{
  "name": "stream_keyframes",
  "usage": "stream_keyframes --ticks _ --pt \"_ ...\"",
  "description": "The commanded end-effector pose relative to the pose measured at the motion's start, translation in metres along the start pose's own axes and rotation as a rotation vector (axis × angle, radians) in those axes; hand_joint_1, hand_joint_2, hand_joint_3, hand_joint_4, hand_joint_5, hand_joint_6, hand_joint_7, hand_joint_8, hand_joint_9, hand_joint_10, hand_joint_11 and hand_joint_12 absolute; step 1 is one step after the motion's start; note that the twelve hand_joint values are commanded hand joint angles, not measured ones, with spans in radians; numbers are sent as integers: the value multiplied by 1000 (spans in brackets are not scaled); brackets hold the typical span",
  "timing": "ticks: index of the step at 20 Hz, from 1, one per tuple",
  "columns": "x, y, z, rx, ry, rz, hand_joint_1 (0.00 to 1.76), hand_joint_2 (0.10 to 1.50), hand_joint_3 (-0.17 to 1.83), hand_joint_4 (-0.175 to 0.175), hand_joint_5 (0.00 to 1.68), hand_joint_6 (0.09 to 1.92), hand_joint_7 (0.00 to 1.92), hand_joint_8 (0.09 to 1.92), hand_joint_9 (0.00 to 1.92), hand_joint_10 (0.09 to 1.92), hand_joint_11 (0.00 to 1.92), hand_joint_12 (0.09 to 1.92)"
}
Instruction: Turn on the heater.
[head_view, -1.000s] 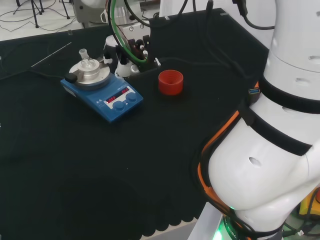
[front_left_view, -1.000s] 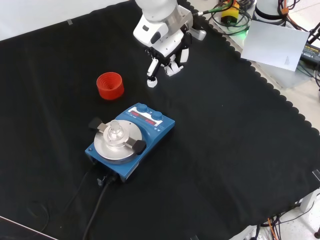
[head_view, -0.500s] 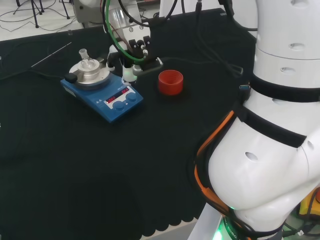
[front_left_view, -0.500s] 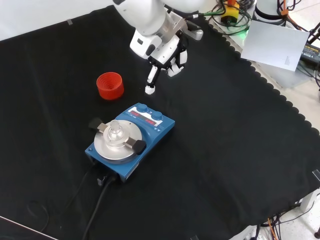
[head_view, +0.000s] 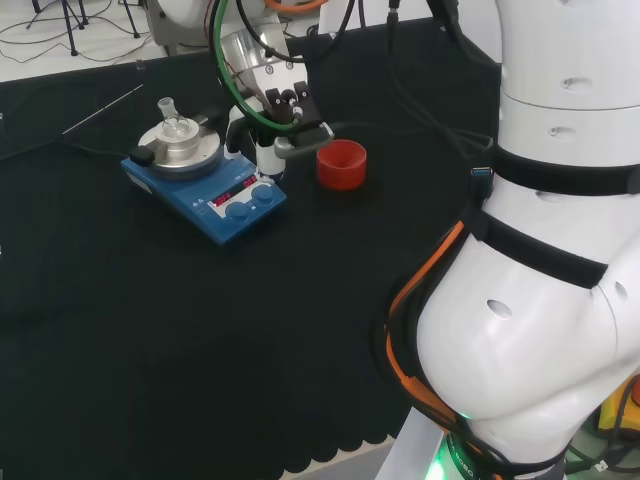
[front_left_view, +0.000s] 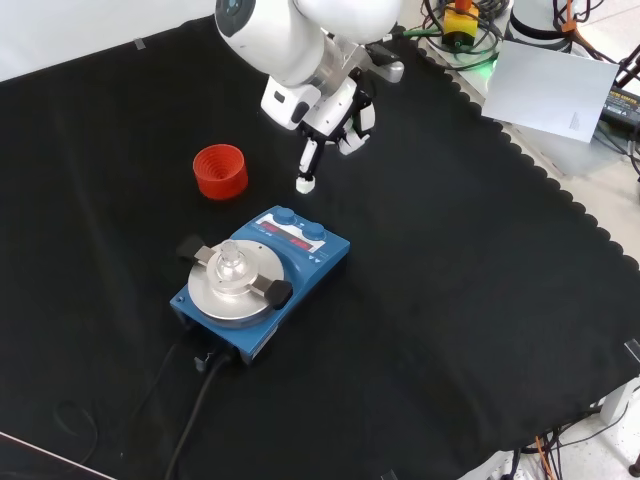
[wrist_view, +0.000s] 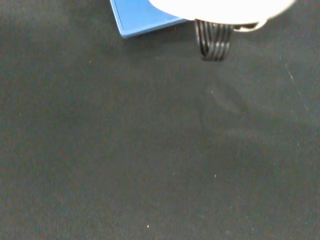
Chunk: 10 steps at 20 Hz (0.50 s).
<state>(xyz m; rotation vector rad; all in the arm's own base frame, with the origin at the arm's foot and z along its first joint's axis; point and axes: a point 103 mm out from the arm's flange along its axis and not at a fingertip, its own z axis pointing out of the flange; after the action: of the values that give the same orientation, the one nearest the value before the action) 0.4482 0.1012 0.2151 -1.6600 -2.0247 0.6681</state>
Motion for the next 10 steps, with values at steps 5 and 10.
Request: stream_keyframes --ticks 5,10 --pt "2 12 18 59 -7 -11 1476 605 1088 4 420 174 1890 1506 1920 1545 1920 1837" --pt "4 22 27 90 -6 -16 1476 608 1089 5 437 176 1887 1505 1920 1546 1920 1837"
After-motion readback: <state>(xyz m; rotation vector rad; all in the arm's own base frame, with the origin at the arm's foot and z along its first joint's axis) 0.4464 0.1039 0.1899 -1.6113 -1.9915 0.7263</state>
